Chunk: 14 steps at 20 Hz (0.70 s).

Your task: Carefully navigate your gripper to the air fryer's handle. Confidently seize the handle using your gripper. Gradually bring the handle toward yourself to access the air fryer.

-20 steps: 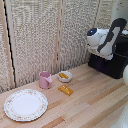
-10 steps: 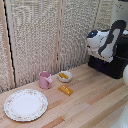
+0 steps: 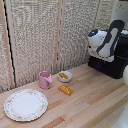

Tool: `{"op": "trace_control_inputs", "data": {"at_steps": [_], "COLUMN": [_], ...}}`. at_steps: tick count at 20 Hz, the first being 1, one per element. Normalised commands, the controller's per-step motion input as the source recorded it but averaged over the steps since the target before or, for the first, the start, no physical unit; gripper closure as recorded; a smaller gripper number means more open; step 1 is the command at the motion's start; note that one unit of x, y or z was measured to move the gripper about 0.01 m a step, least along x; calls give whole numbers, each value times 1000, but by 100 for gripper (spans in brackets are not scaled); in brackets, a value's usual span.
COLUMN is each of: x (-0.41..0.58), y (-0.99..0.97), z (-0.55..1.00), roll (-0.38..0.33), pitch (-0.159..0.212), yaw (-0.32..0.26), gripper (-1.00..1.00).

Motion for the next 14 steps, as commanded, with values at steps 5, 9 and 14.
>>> {"op": "trace_control_inputs", "data": {"at_steps": [5, 9, 14], "x": [0, -35, -56], "y": [171, 347, 504], "z": [206, 241, 243], "roll": [221, 166, 150], "pitch": [66, 0, -1], "yaw": [-208, -209, -172], "gripper": [100, 100, 100]}}
